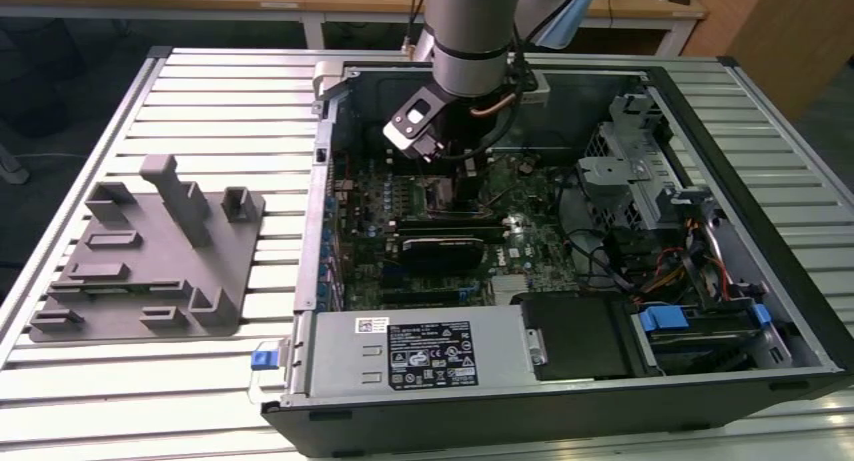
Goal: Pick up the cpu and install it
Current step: 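Place the cpu into insertion slot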
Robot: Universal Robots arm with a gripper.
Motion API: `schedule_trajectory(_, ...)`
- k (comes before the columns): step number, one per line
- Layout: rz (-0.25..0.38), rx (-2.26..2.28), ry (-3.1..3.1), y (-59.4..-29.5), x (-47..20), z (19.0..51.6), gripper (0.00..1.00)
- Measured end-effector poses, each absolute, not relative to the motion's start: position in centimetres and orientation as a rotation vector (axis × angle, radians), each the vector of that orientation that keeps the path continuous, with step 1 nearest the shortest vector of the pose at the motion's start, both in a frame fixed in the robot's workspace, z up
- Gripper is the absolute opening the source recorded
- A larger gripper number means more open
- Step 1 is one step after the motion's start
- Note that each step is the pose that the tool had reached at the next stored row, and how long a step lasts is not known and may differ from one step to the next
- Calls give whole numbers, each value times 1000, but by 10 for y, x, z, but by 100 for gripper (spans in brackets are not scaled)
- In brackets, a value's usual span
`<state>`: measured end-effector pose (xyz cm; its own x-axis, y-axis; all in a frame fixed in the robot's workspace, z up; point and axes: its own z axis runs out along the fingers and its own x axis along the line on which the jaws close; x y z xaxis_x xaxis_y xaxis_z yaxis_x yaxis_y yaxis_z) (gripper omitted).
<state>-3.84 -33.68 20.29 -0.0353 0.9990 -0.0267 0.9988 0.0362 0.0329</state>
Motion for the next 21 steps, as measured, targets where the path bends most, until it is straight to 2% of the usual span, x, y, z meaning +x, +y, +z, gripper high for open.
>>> schedule_trajectory(21,8,2152,2230,-334,-38,195,54)
